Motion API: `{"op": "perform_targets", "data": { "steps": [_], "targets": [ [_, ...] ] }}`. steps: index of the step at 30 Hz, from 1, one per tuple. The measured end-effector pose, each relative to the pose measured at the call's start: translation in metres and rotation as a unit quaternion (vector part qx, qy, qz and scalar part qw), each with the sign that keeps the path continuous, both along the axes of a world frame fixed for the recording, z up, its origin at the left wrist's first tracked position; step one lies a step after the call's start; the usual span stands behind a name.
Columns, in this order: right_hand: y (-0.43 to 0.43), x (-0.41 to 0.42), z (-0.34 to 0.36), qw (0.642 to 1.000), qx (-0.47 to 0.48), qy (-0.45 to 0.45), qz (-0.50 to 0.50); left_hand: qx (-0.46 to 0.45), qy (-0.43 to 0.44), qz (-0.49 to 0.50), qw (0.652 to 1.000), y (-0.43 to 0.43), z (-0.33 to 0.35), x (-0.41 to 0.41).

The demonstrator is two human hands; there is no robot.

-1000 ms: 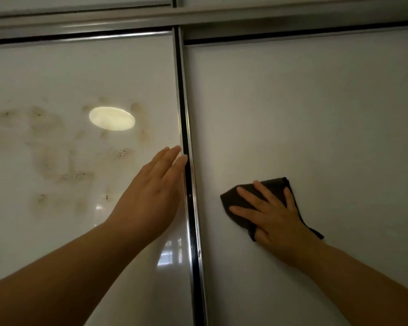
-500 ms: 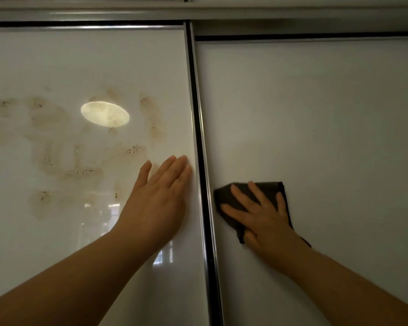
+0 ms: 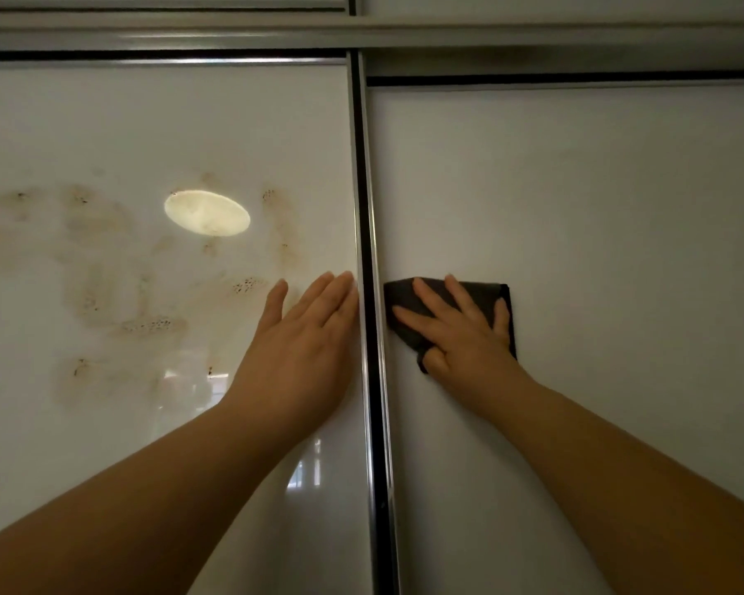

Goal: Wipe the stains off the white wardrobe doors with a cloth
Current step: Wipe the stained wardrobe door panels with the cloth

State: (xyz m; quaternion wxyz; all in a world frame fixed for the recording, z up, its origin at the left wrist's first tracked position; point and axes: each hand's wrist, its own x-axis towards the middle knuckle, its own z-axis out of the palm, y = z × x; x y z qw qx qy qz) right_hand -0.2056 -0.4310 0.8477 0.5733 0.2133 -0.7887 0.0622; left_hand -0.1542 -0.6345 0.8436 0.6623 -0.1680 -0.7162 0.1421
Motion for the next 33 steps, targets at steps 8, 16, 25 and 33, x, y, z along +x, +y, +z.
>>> {"op": "perform_targets", "data": {
  "steps": [8, 16, 25, 33],
  "targets": [
    [-0.008, -0.008, -0.054, 0.997, 0.034, 0.066, 0.004, -0.002, 0.0, 0.009, 1.0, -0.002, -0.01, -0.007],
    [0.029, -0.018, -0.103, 0.975, 0.125, 0.116, 0.144, -0.01, -0.007, 0.021, 1.0, -0.006, -0.018, 0.003],
    [-0.055, 0.053, 0.043, 0.892, -0.192, -0.038, 0.407, -0.005, 0.002, 0.041, 0.999, -0.03, -0.018, 0.018],
    [-0.096, 0.036, -0.052, 0.97, -0.075, 0.048, 0.226, -0.01, 0.004, 0.008, 1.0, -0.059, -0.019, 0.021]
  ]
}}
